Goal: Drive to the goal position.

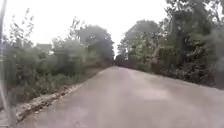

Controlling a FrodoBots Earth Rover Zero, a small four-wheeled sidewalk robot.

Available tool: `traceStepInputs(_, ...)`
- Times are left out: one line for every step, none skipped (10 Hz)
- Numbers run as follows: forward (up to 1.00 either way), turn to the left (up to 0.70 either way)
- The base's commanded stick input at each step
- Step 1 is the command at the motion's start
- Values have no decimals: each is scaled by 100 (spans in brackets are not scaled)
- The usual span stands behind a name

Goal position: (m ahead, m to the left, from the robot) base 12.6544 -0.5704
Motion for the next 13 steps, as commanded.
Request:
traceStepInputs(70, 0)
traceStepInputs(70, 0)
traceStepInputs(70, 0)
traceStepInputs(70, 0)
traceStepInputs(70, 0)
traceStepInputs(70, 0)
traceStepInputs(70, 0)
traceStepInputs(70, 0)
traceStepInputs(70, 0)
traceStepInputs(70, 0)
traceStepInputs(70, 0)
traceStepInputs(70, 0)
traceStepInputs(70, 0)
